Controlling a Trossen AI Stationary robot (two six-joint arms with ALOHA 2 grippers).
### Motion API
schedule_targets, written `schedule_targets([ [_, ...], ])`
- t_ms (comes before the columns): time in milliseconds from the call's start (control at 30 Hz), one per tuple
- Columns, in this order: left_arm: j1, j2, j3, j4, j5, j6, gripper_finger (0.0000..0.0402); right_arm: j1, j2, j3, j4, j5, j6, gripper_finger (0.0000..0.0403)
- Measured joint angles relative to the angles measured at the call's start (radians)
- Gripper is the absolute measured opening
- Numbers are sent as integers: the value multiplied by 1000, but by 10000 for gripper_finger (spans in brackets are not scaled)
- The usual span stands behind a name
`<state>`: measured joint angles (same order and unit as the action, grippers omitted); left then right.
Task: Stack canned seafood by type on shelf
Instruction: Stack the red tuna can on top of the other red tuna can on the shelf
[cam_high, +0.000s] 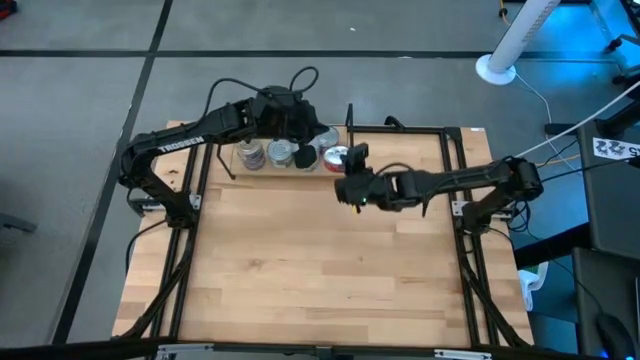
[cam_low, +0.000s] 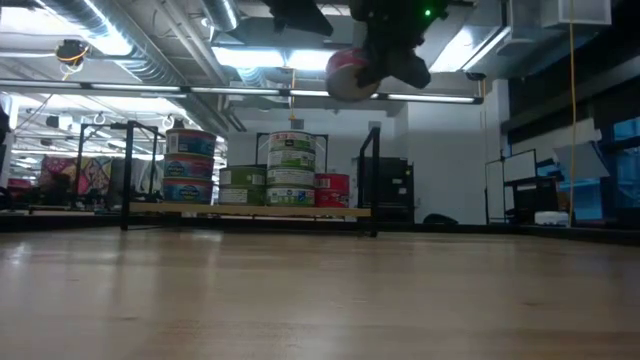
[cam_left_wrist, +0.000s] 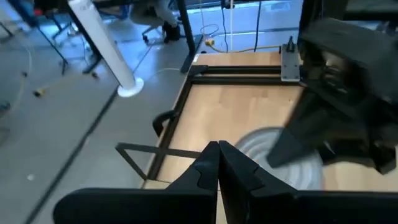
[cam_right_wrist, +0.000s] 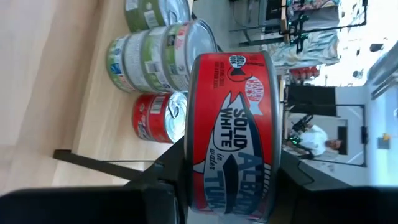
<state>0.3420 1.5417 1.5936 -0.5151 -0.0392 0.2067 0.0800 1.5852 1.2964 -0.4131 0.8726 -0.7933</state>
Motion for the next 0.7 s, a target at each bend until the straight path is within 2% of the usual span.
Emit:
schedule_targets([
  [233, -2, -1, 0, -2, -17, 212, 5, -109, -2, 1, 11, -131, 2, 136],
  [300, -1, -1, 0, -1, -41, 254, 17, -137, -1, 1, 16, -159, 2, 134],
  [433, 6, -1, 0, -3, -71, 337, 71, -182, -1, 1, 62, -166, 2, 135],
  [567, 5, -1, 0, -3, -80, 394, 142, -224, -1, 1, 80, -236, 2, 136],
  [700, 2, 4, 0, -12, -82, 432, 204, -254, -1, 1, 131, -251, 9, 137],
])
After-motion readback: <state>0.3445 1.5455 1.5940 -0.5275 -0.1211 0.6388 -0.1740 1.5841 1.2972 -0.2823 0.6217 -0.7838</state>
